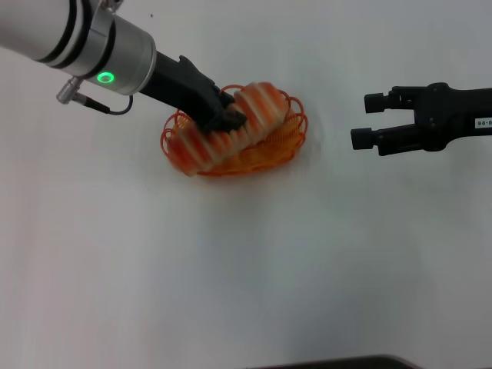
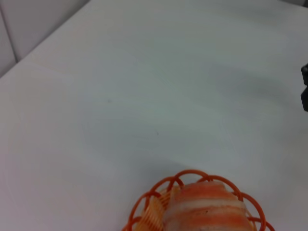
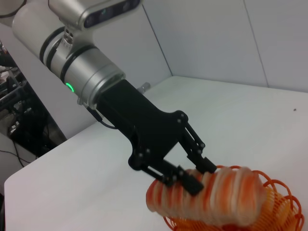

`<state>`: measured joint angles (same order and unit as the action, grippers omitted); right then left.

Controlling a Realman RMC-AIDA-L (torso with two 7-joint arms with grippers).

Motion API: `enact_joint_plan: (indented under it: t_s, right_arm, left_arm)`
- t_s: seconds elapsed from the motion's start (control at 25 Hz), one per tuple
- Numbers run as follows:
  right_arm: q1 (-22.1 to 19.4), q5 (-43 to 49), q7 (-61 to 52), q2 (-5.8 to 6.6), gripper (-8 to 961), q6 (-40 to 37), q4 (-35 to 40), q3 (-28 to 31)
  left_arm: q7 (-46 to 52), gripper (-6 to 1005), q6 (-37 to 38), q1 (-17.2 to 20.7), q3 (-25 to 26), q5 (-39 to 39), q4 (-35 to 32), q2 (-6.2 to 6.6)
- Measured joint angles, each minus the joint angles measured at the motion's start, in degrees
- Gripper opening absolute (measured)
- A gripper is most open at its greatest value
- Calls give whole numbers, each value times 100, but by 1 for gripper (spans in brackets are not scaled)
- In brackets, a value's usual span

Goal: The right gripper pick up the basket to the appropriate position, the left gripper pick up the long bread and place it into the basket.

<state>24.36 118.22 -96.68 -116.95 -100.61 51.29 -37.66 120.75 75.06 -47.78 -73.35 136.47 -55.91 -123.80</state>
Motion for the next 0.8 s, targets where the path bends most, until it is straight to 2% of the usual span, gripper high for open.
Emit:
enact_joint_plan:
  t_s: [0.08, 0.28, 0.48, 0.56, 0.64, 0.8]
  right_arm:
    - [19, 0, 6, -6, 958, 4, -31, -2]
    - [100, -1, 35, 23, 958, 44, -197, -5]
    - [166, -2, 27, 20, 958, 50, -216, -5]
    - [184, -2, 19, 14, 958, 48, -217, -6]
    - [194, -1, 14, 3, 958, 43, -216, -4]
    - [204, -2, 5, -29, 958, 31, -217, -5]
  left_arm:
    - [-1, 196, -34, 19, -95, 36, -11, -8]
    - [0, 432, -69, 170, -25, -9, -182, -10]
    - [53, 635, 59, 763, 282, -199, -1016, -16]
    - [12, 703, 328, 1052, 595, -359, -1323, -6]
    - [-146, 757, 820, 1393, 1226, -494, -1609, 9]
    - [-710, 864, 1849, 1875, 2631, -850, -1688, 75]
